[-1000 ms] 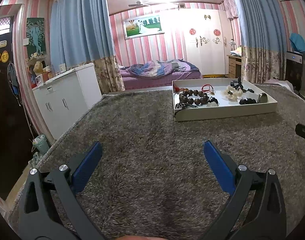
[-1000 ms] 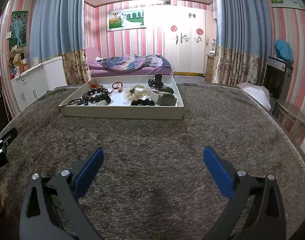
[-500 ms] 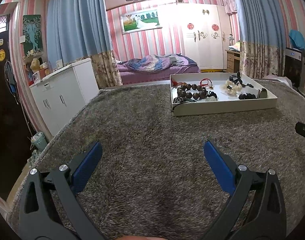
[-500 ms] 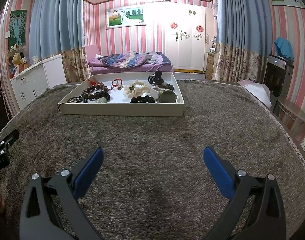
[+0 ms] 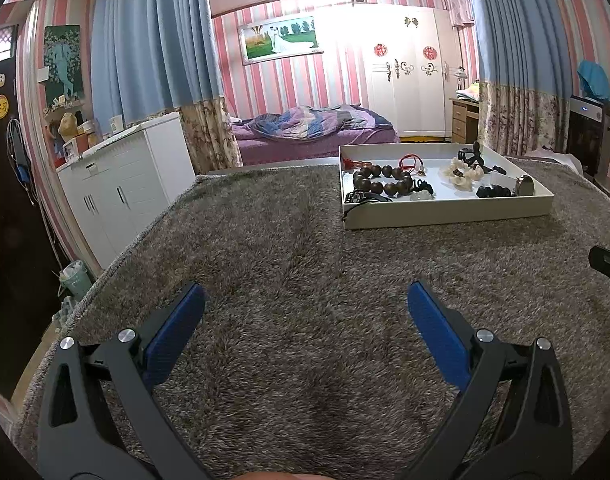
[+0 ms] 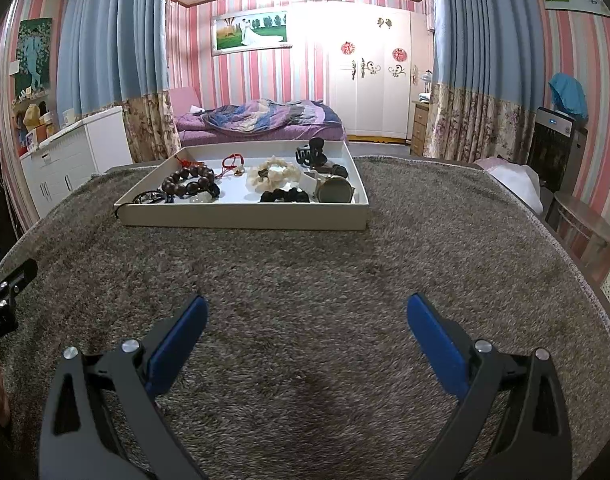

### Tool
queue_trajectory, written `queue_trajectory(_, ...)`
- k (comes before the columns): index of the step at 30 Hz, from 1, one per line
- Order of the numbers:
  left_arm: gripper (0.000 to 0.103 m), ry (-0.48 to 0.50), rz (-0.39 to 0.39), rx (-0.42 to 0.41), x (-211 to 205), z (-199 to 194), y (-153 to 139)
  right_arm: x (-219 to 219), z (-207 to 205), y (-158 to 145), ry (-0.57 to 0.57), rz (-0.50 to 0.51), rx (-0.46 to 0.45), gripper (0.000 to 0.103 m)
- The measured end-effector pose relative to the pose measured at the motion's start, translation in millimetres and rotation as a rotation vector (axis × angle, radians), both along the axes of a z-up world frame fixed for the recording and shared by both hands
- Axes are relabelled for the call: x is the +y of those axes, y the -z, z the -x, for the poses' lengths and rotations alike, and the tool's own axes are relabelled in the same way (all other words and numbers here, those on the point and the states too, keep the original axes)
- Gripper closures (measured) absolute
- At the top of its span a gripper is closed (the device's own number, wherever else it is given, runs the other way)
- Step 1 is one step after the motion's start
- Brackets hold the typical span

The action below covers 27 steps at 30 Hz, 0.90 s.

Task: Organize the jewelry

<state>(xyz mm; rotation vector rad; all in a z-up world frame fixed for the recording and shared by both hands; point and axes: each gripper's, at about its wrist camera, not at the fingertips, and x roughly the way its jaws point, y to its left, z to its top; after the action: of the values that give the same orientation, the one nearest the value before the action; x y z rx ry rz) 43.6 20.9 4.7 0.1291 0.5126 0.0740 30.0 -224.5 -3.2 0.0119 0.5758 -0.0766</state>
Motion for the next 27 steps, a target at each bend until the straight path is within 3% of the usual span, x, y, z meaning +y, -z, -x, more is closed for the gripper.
queue_trajectory(27, 0.003, 0.000, 0.006, 0.004, 1.3, -0.9, 0.8, 0.2, -0.5, -0.2, -0.002, 0.002, 0.003, 0.003)
